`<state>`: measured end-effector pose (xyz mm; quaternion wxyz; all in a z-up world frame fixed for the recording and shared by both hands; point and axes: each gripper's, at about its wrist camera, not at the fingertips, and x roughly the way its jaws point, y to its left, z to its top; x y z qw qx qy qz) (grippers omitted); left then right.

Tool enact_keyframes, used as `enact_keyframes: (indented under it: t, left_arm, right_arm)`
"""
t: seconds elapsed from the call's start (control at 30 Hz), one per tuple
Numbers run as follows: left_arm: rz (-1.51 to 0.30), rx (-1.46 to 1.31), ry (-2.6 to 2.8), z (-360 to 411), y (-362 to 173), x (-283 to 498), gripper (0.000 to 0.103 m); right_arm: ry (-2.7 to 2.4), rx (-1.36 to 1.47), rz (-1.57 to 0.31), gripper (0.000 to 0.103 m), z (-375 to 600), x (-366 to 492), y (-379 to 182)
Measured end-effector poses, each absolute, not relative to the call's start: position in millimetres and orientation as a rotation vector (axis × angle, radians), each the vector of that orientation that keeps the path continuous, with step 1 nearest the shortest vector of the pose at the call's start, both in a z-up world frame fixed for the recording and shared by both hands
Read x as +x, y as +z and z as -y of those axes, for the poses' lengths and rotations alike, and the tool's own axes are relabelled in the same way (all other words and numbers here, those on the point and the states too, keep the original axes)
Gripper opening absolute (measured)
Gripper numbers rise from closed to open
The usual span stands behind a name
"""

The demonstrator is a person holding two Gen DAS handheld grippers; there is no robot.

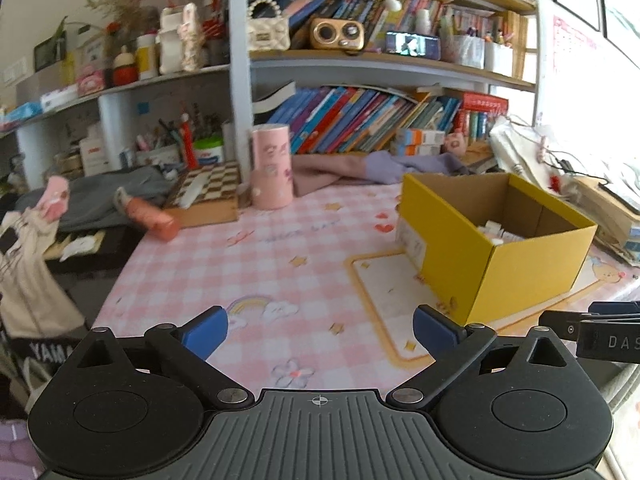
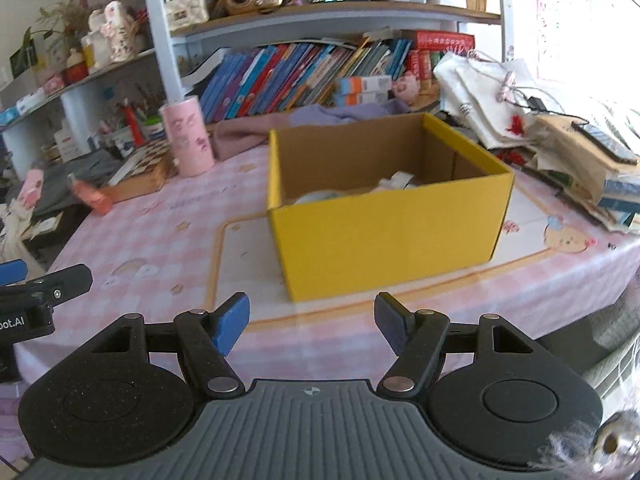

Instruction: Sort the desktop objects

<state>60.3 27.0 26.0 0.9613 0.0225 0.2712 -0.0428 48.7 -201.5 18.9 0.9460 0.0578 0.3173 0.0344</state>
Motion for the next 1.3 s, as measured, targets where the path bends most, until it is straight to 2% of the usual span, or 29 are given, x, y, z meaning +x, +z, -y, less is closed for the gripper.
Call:
enact_keyframes:
  t: [0.3, 1.3]
  left_arm:
    - [-0.568, 0.079, -0.049, -34.1, 18.6, 37.3, 0.101]
    - [-0.664, 0.062, -0.052, -46.9, 2.3, 41.5, 0.103]
  right_arm:
    - [0.143, 0.041, -0.652, 0.070, 172.0, 29.8, 11.4]
    - [0.211, -0.012, -0.695, 0.076, 149.4, 29.6, 5.9]
